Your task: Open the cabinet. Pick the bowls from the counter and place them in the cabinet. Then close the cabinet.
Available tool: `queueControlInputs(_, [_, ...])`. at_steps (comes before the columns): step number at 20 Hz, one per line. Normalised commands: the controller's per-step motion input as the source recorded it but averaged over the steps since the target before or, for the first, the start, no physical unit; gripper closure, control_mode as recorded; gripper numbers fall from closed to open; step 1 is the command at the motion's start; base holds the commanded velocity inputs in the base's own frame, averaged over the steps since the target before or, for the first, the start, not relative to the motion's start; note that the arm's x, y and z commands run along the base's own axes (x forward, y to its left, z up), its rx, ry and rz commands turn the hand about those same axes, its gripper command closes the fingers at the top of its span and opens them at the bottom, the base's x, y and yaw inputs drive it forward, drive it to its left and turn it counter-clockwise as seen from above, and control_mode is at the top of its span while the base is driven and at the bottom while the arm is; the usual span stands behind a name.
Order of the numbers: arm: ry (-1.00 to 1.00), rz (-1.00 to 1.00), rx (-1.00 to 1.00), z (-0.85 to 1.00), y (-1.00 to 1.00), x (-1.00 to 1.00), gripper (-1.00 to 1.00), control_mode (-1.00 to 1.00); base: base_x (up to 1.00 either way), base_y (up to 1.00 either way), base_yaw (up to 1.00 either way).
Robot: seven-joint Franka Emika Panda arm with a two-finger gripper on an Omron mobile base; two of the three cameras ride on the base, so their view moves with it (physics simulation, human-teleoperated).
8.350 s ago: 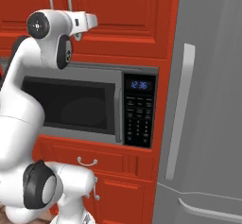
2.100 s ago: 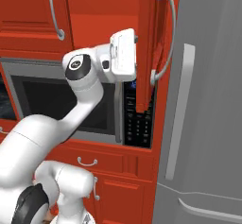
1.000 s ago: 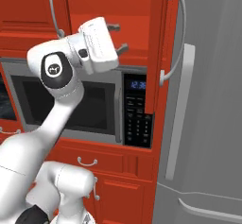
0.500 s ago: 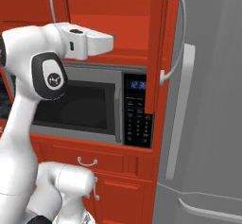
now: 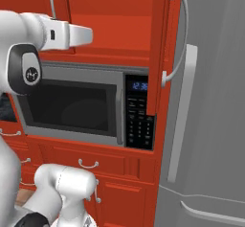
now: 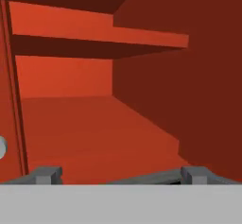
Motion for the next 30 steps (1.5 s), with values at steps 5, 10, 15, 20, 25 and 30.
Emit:
queueControlInputs(5, [0.0,0.25,0.17,-0.32,0.4,0.01,-1.0,-1.0,0.0,0.0,0.0])
queueControlInputs(10, [-0.11,0.23,-0.01,-0.08,0.45,0.0,-1.0,-1.0,0.0,0.0,0.0])
queueControlInputs(15, [-0.24,0.13,-0.18,0.0,0.33,0.0,-1.0,-1.0,0.0,0.0,0.0])
queueControlInputs(20, [-0.13,0.1,-0.07,0.0,0.2,0.04,-1.0,-1.0,0.0,0.0,0.0])
queueControlInputs(25, [-0.07,0.06,0.0,0.0,0.29,0.14,-1.0,-1.0,0.0,0.0,0.0])
queueControlInputs(30, [-0.05,0.03,0.0,0.0,0.29,0.2,-1.0,-1.0,0.0,0.0,0.0])
